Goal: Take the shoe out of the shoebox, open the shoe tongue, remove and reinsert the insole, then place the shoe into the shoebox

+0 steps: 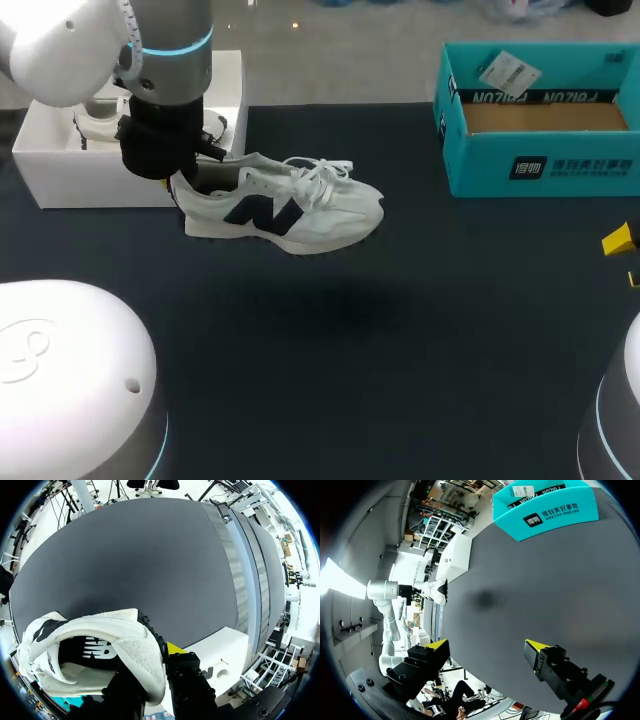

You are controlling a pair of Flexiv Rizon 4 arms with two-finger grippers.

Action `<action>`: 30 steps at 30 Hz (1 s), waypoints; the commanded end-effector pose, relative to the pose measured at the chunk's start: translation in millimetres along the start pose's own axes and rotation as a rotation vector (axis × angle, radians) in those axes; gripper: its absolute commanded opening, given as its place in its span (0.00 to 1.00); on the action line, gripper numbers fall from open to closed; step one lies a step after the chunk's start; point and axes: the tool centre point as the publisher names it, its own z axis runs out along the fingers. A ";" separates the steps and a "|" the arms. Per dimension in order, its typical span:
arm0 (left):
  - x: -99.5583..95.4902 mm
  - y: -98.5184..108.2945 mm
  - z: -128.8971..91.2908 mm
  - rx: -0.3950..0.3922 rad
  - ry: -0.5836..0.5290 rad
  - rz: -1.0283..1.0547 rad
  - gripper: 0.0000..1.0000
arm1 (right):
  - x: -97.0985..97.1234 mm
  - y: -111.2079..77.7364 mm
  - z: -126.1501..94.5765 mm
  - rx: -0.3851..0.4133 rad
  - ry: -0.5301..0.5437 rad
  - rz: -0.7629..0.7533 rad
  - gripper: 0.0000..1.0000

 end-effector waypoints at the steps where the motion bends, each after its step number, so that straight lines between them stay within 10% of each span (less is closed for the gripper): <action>1: 2.8 -5.3 -0.2 -0.091 -0.007 0.001 0.00 | 0.3 -1.7 0.3 -0.002 -0.002 0.000 1.00; 13: 2.8 -5.3 -0.2 -0.091 -0.007 0.001 0.00 | 0.3 -1.7 0.3 -0.002 -0.002 0.000 1.00; 30: -74.8 -38.4 -34.1 -0.056 0.049 -0.085 0.00 | 0.3 -1.7 0.3 -0.002 -0.002 0.000 1.00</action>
